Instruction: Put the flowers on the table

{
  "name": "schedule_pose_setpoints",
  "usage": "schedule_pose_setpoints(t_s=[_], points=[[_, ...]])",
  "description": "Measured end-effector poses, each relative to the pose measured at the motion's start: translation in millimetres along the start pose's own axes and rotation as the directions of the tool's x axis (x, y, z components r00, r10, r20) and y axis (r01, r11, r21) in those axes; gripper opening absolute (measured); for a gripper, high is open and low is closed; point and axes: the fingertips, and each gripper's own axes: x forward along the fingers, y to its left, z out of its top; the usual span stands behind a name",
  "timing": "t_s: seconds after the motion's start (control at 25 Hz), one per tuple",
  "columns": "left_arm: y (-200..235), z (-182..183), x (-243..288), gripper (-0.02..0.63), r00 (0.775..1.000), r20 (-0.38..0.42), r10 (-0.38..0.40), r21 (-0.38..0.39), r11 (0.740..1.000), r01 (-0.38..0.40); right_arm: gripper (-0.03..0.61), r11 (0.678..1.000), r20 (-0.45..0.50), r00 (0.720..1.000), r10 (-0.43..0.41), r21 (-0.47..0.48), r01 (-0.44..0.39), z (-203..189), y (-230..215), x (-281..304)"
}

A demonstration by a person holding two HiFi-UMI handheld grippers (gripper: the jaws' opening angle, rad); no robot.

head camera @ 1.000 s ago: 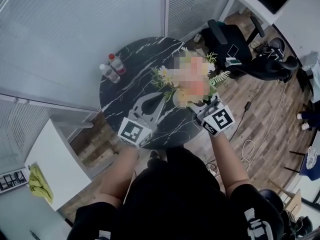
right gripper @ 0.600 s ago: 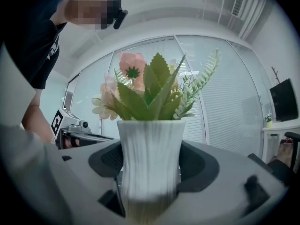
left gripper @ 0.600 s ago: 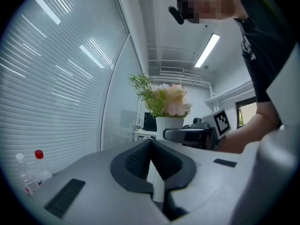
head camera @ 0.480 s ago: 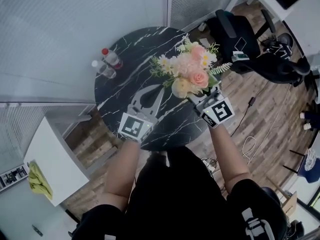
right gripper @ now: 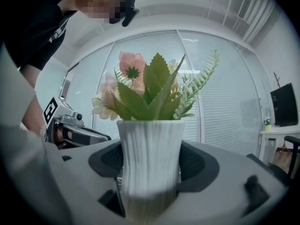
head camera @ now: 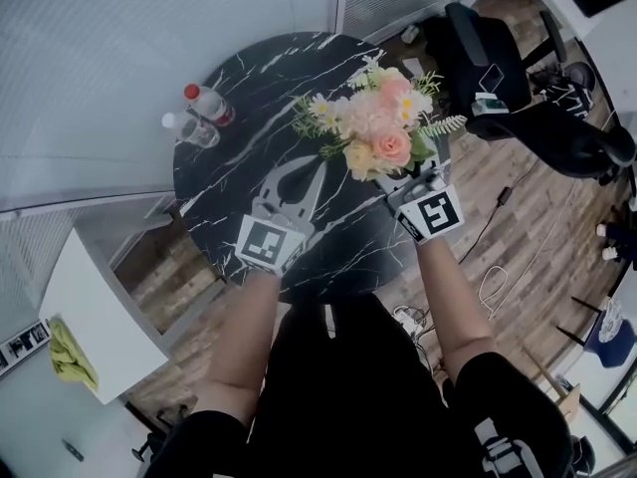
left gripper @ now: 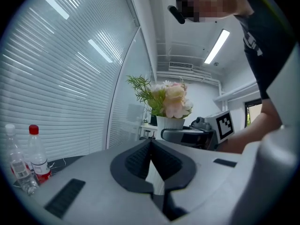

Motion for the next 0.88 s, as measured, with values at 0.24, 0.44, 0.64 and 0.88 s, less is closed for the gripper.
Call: schedule_pose_setpoints(t_s=[0.24, 0.44, 0.64, 0.88], points=[[13.3, -32.8, 11.6, 0.012, 1.0, -0.017, 0.021, -0.016, 1.0, -0.021, 0.341, 1.0, 0.002, 1.0, -0.002, 0.026, 0.002, -32.3, -5.5, 11.9], [20.8, -44.2, 24.8, 0.011, 0.999, -0.012, 0.032, -0.033, 0.999, -0.032, 0.341, 0.999, 0.021, 1.0, -0.009, 0.041, 0.008, -49.6, -15.6, 19.4], [24.7, -60.9, 33.1, 0.012, 0.999, -0.023, 0.048, -0.045, 0.998, -0.049, 0.341, 0.999, 0.027, 1.0, -0.005, 0.035, 0.004, -65.1, -19.9, 24.9], [24.5, -69.6, 39.0, 0.012, 0.999, -0.032, 0.038, -0.037, 0.999, -0.04, 0.341, 1.0, 0.03, 0.999, -0.014, 0.016, 0.013, -80.0, -20.7, 29.6]])
